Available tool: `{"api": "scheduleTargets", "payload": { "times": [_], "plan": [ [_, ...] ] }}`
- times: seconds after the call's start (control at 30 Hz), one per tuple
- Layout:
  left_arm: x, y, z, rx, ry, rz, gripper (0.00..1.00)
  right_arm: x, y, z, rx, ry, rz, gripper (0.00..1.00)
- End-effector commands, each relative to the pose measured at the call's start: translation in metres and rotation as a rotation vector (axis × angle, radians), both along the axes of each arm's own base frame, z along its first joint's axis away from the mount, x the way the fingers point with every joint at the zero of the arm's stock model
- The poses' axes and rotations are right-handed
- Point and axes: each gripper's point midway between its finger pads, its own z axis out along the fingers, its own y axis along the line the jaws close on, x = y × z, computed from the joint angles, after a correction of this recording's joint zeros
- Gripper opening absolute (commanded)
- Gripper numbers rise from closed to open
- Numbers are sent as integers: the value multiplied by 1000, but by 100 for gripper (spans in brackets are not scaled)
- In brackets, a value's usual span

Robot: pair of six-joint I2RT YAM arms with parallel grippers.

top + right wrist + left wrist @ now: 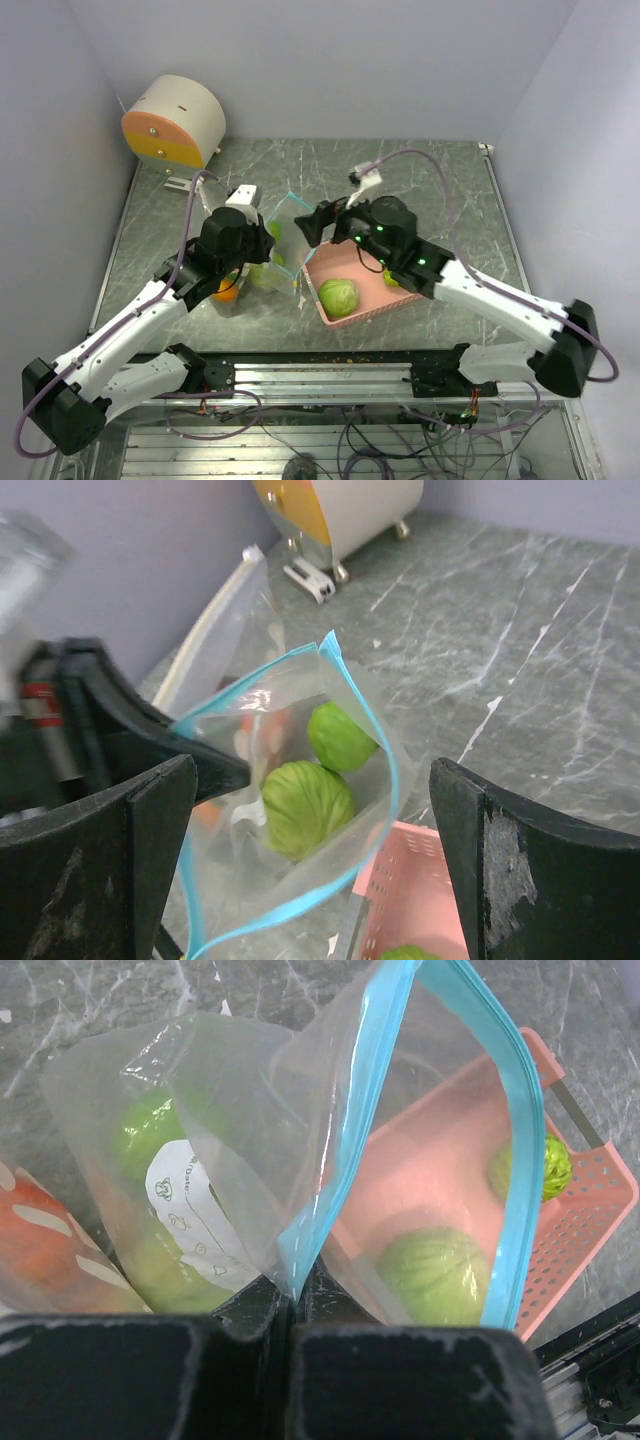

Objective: Place the food in the zip-top bag and seal the zipper
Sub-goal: Place the fake vegetable in the zipper food storage bag, then pick up the fake vegetable from the bin.

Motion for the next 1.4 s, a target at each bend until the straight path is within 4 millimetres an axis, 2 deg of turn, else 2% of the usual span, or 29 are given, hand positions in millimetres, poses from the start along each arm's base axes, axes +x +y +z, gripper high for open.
{"api": "scheduleTargets", "payload": {
  "times": [0.0, 0.07, 0.13, 0.2, 0.27, 0.37, 0.47, 0.63, 0.83, 1.0, 1.07, 1.1, 1.23, 1.3, 1.37],
  "plan": [
    [6, -10, 5, -24, -22, -22, 7, -16, -45, 29, 47, -31, -102, 100],
    [7, -11, 4, -20, -20, -22, 7, -22, -68, 24, 36, -13, -160, 100],
    [8, -10, 3, -16, -22, -18, 7, -25, -87, 8, -10, 28, -218, 100],
    [8, -8, 7, -20, -33, -12, 7, -27, -102, -21, -98, 95, -270, 100],
    [7, -6, 11, -23, -43, -6, 7, -34, -108, -54, -172, 171, -280, 100],
    [6, -2, 17, -20, -56, 4, 7, -46, -103, -95, -238, 262, -218, 100],
    [5, -1, 18, -18, -58, 7, 7, -55, -92, -123, -286, 332, -154, 100],
    [4, -2, 13, -15, -46, 0, 7, -63, -78, -159, -345, 421, -81, 100],
    [3, -1, 10, -12, -44, -1, 7, -73, -77, -197, -416, 524, -56, 100],
    [1, 3, 7, -3, -44, 7, 7, -88, -80, -217, -444, 596, -25, 100],
    [1, 3, 8, -6, -47, 9, 7, -92, -82, -223, -459, 616, -18, 96],
    [1, 3, 7, -7, -46, 9, 7, -93, -84, -225, -466, 621, -21, 92],
    [-1, 4, 7, -10, -44, 9, 7, -88, -90, -217, -478, 596, -55, 58],
    [-1, 5, 8, -10, -47, 13, 7, -81, -92, -201, -462, 554, -82, 45],
    [-1, 7, 8, -8, -49, 18, 7, -73, -96, -176, -434, 496, -112, 39]
  ]
}}
